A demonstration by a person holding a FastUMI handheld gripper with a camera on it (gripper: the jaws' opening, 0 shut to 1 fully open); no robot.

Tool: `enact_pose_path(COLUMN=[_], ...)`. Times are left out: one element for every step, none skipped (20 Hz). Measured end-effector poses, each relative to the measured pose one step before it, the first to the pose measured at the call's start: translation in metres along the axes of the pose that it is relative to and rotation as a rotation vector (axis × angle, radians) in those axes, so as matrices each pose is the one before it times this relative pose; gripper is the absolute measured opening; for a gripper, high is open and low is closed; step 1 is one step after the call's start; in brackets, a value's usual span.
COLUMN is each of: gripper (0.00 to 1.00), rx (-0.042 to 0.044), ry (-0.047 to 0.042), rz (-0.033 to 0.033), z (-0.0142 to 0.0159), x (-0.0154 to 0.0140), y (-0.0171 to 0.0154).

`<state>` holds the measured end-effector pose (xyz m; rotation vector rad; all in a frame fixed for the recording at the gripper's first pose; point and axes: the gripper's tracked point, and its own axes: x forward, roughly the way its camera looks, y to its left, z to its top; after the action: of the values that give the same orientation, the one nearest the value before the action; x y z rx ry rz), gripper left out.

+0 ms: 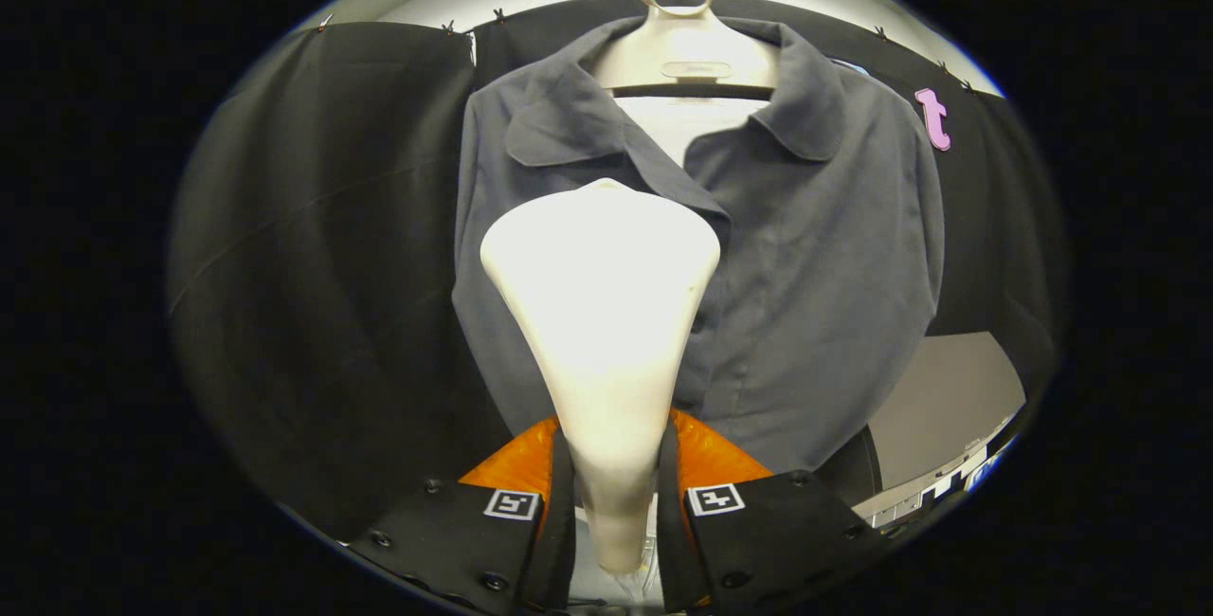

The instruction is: Iron the clothes twice with a garment steamer, once on the left side and once on the right side.

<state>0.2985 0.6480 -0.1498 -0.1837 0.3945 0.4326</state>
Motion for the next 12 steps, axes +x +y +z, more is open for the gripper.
enact_pose_path(gripper=[0.43, 0.43, 0.43, 0.43, 0.43, 0.43, 0.43, 0.43, 0.43, 0.43, 0.43, 0.43], rx=[-0.00912, -0.00598, -0.00617, -0.00346, -0.00386, -0.00285, -0.00243, -0.00209, -0.00143, 0.00022, 0.00002, 0.00111], ry=[0.00040, -0.00110, 0.00305, 0.00218, 0.00356, 0.00362, 0.00629, 0.01130, 0.01298, 0.01165, 0.01227, 0.00822], rz=[0.00877, 0.00714, 0.00589, 0.00444, 0.00269, 0.00235, 0.00176, 0.00320, 0.00288, -0.00037, -0.00028, -0.00046], z=[0.00170, 0.00316, 0.00003, 0.00094, -0.00015, -0.00061, -0.00262, -0.00358, -0.00530, -0.00423, -0.00458, -0.00288], x=[0.00306, 0.00346, 0.00436, 0.00527, 0.00532, 0.00489, 0.00594, 0.00457, 0.00569, 0.00444, 0.00698, 0.00407], y=[0.00559, 0.00445, 0.00342, 0.00248, 0.00166, 0.00182, 0.00104, 0.00112, 0.00088, 0.00011, -0.00028, -0.00065])
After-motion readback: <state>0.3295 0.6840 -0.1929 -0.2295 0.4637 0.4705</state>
